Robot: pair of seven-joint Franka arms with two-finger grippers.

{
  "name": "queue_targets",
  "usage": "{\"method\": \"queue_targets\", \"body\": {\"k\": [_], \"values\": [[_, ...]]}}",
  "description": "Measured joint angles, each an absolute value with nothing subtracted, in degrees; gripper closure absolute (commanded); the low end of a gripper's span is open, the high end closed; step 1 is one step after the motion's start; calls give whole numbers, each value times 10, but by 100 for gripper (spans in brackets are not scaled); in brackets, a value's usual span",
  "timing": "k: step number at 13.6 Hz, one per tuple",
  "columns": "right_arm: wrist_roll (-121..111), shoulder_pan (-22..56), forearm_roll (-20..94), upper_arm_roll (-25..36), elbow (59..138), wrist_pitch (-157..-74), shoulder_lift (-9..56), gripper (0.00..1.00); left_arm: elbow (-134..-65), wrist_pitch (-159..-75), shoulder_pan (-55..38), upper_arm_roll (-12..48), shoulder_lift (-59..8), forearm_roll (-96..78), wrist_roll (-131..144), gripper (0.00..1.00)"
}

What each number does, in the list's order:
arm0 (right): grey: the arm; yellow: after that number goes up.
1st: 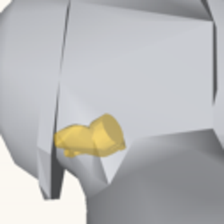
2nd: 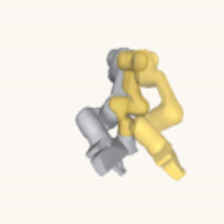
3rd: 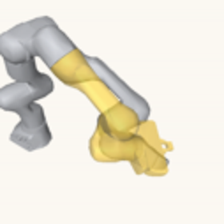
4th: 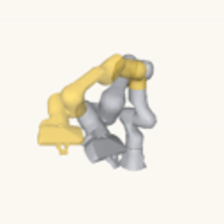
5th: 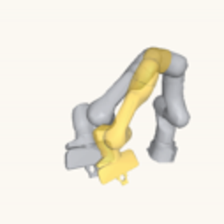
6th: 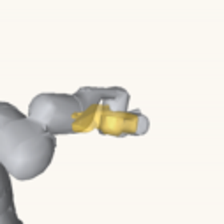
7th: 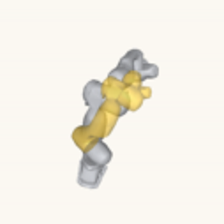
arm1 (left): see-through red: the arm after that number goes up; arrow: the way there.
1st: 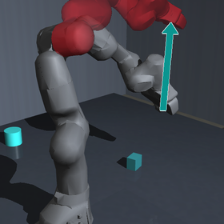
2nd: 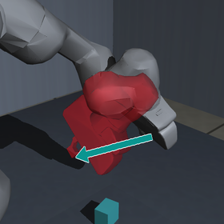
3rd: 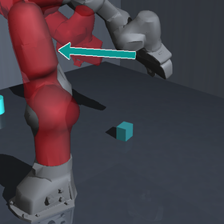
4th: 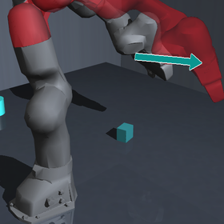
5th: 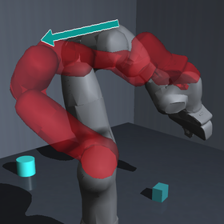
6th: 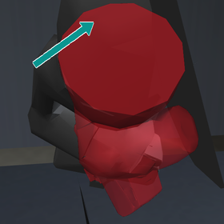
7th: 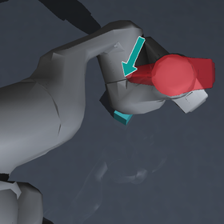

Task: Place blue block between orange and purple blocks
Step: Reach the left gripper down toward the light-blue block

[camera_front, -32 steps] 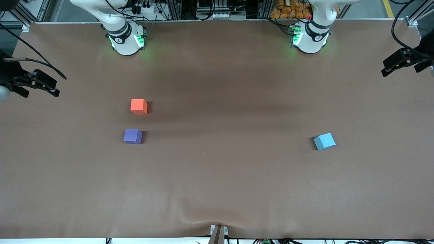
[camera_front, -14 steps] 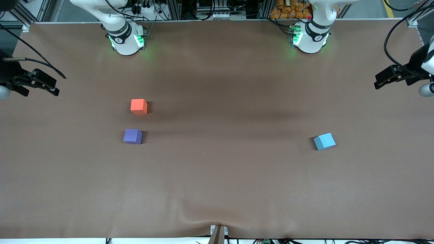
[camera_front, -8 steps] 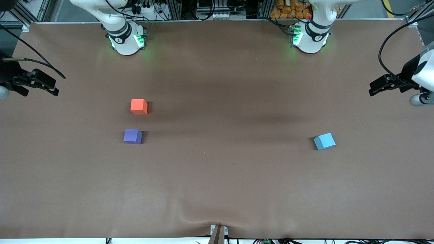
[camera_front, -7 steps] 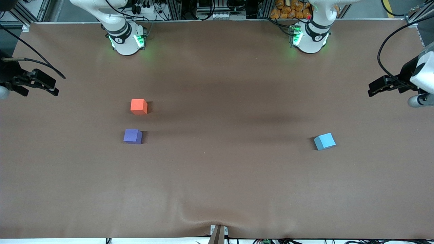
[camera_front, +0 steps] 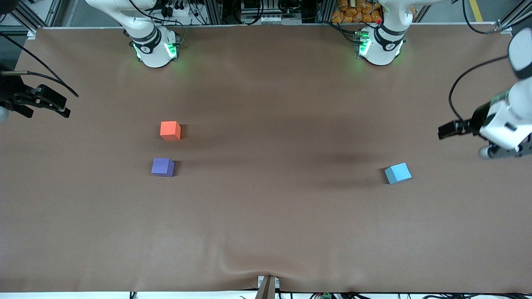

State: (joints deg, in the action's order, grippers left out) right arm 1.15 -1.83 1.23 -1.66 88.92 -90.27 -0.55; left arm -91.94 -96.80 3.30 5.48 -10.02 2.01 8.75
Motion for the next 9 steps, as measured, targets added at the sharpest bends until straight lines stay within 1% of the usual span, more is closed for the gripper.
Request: {"method": "queue_targets", "body": {"k": [6, 9], "values": [[12, -18, 12, -17, 889, -902, -5, 0, -925, -1117, 51, 51, -217, 20, 97, 0], [12, -18, 13, -16, 889, -902, -5, 0, -970, -1190, 68, 51, -253, 20, 105, 0]]}}
